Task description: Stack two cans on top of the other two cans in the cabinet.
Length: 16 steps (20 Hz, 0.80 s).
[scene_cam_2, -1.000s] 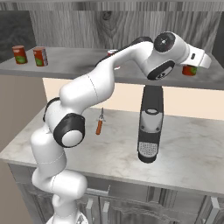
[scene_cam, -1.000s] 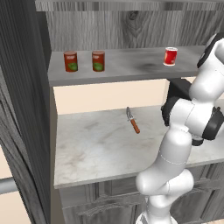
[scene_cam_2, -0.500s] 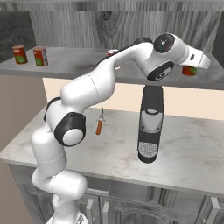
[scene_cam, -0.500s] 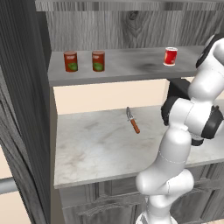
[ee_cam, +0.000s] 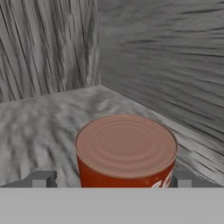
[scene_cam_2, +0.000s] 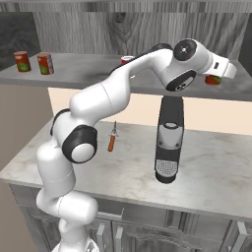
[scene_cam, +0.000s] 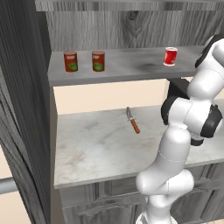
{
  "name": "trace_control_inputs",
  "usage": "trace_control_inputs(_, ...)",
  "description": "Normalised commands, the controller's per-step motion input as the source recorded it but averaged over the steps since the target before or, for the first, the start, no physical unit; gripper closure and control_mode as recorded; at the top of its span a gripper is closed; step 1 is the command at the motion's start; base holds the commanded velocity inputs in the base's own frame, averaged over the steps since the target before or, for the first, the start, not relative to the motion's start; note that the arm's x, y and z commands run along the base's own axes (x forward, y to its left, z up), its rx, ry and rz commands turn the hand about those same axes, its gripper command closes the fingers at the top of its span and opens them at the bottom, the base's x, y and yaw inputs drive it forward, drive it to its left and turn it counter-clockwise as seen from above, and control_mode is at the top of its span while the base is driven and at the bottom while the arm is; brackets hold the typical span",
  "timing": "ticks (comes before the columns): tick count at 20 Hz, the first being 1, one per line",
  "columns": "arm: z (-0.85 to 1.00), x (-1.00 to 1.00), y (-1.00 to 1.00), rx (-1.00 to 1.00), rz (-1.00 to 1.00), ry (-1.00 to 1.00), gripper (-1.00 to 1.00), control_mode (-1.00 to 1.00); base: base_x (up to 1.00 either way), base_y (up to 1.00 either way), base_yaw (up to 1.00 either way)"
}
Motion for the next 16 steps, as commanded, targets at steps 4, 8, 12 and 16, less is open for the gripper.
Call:
trace_control_inputs(4, 0.0, 0.0, -0.05, 0.0, 0.0, 0.0, -1.0, -1.0, 0.0, 0.0, 0.0)
trace_control_inputs(8, 0.0, 0.0, 0.0, 0.0, 0.0, 0.0, -1.0, -1.0, 0.0, 0.0, 0.0)
trace_control_inputs(12, 0.0, 0.0, 0.0, 0.0, 0.0, 0.0, -1.0, -1.0, 0.0, 0.0, 0.0)
trace_control_inputs(16, 0.0, 0.0, 0.0, 0.0, 0.0, 0.0, 1.0, -1.0, 0.0, 0.0, 0.0)
